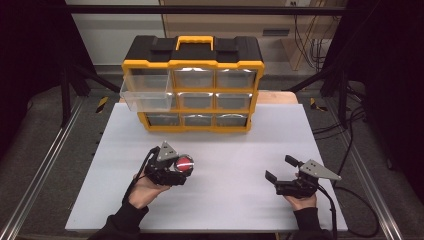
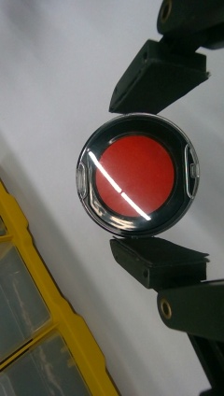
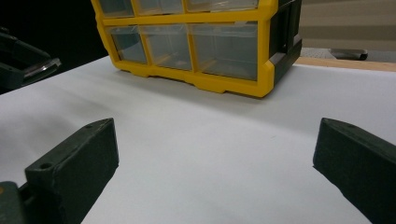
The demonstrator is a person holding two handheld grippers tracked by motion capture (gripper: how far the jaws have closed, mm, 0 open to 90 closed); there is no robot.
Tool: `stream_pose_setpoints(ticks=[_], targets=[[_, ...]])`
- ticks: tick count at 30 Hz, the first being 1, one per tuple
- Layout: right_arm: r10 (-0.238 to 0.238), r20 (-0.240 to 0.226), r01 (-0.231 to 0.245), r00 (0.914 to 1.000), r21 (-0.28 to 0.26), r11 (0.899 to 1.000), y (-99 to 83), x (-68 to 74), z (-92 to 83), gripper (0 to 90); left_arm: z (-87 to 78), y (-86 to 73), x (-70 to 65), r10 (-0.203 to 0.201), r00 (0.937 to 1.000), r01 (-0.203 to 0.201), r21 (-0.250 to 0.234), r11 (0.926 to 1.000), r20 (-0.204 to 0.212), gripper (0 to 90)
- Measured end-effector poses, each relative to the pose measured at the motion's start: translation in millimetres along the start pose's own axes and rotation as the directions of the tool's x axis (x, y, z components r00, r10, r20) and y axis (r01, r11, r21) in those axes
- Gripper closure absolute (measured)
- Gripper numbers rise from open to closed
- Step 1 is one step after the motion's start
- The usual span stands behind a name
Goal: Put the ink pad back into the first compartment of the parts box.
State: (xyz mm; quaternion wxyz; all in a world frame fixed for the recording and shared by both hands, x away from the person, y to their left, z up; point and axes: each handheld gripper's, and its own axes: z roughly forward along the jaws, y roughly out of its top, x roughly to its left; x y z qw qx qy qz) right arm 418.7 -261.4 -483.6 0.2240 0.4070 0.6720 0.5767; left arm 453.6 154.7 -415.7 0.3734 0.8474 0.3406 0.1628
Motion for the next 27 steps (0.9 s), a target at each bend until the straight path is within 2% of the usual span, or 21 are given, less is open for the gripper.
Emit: stream_pose_setpoints(ticks=[11, 27], targets=[[-0.006, 0.002, 0.006, 1.0, -0.002, 1.0, 0.0, -0.8, 0.5, 0.6, -23.1, 9.7, 2.7, 0.012, 0.9999, -0.012, -0.034, 0.9993, -0.006, 28.4], [-0.008, 0.005, 0.008, 1.0, -0.004, 1.0, 0.0, -1.5, 0.7, 0.6, -49.6, 23.9, 11.7, 0.003, 0.9998, -0.005, -0.096, 0.9954, -0.019, 28.4]])
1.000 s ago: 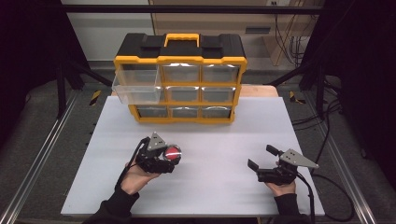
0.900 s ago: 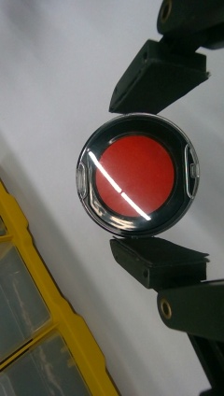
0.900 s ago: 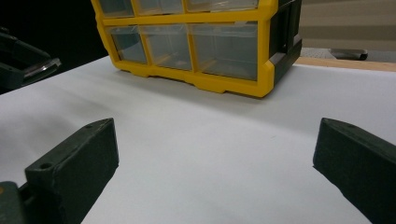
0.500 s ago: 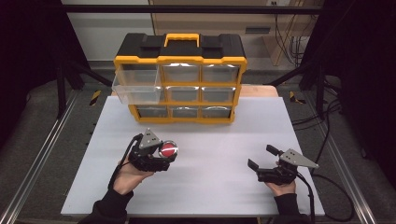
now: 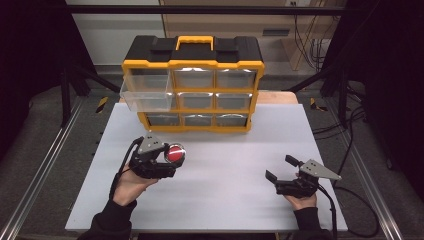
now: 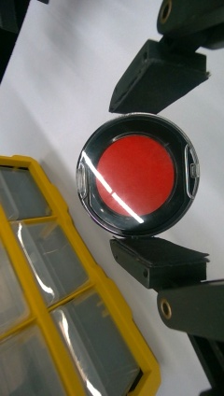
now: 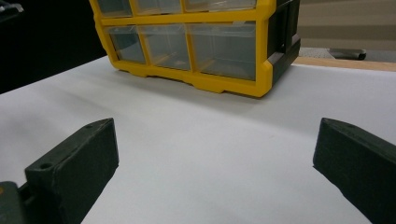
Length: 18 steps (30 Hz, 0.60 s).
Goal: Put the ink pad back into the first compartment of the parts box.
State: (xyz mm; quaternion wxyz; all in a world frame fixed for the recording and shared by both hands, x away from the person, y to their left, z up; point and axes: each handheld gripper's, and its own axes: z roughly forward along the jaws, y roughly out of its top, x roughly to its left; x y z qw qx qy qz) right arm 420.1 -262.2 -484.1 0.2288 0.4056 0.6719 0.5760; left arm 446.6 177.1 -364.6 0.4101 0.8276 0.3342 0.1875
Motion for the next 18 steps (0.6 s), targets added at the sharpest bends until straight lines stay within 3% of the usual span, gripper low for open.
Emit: stream_pose_setpoints(ticks=[18], targets=[[0.0, 0.001, 0.0, 1.0, 0.001, 1.0, -0.1, 0.4, 0.1, 0.6, -18.9, 27.2, 5.6, 0.016, 0.9996, -0.017, -0.057, 0.9982, -0.024, 28.4]])
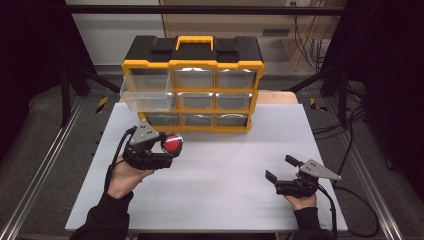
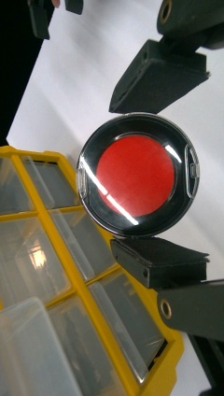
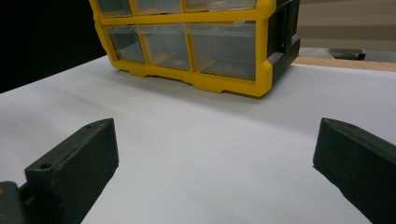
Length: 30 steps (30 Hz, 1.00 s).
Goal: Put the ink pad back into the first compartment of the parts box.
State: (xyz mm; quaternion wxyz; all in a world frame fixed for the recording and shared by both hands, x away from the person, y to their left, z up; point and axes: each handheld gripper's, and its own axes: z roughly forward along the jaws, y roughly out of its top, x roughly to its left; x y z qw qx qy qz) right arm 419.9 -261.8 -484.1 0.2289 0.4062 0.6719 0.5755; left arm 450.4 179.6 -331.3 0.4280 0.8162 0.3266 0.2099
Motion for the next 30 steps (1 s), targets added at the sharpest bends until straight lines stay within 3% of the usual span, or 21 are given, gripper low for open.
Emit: stream_pose_setpoints(ticks=[19, 30], targets=[[0.009, 0.003, -0.009, 1.0, 0.002, 1.0, 0.3, 0.3, -0.5, 0.6, -16.3, 34.7, 1.7, 0.053, 0.998, -0.053, -0.016, 0.9985, -0.036, 28.4], [0.01, 0.002, -0.01, 0.9999, 0.001, 1.0, 0.4, 0.3, -0.5, 0.6, -26.2, 51.0, 7.7, 0.042, 0.9978, -0.043, -0.022, 0.9988, -0.051, 28.3]])
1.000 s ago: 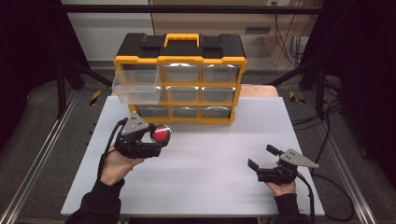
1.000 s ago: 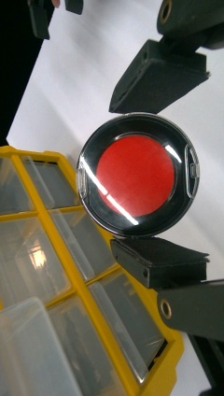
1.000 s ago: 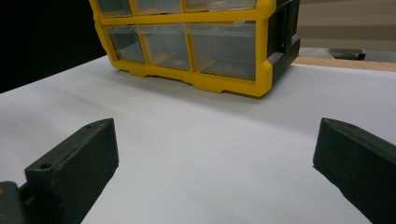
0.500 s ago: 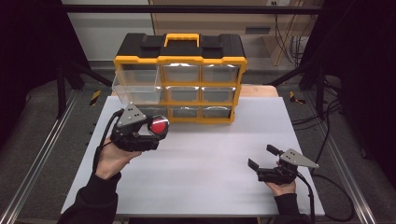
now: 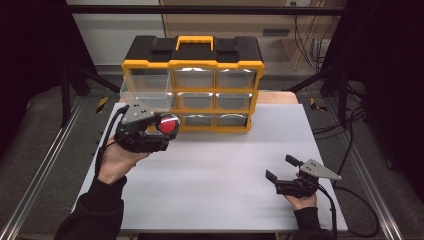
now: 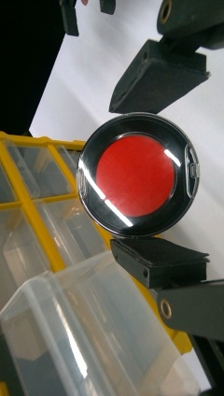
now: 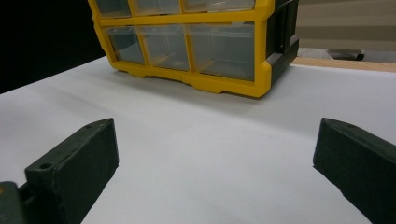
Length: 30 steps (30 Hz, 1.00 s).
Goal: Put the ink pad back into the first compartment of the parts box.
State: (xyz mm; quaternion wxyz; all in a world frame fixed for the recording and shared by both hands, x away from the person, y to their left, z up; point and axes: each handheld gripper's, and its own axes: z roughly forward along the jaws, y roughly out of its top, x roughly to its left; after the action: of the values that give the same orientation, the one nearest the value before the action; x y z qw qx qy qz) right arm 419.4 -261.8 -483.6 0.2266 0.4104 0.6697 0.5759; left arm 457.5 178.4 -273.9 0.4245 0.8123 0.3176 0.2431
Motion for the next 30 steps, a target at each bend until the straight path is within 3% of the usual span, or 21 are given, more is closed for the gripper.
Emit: stream_pose_setpoints(ticks=[14, 30], targets=[[-0.001, -0.001, 0.001, 1.0, 0.001, 1.0, 0.0, -0.3, 0.0, 0.6, -5.9, 26.2, 5.3, 0.002, 0.9996, -0.002, -0.01, 1.0, -0.027, 28.3], [-0.01, 0.001, 0.01, 0.9999, -0.002, 1.0, -0.2, -0.9, 0.5, 0.6, -13.1, 44.7, 16.4, -0.008, 0.9982, 0.006, -0.024, 0.9997, -0.06, 28.4]])
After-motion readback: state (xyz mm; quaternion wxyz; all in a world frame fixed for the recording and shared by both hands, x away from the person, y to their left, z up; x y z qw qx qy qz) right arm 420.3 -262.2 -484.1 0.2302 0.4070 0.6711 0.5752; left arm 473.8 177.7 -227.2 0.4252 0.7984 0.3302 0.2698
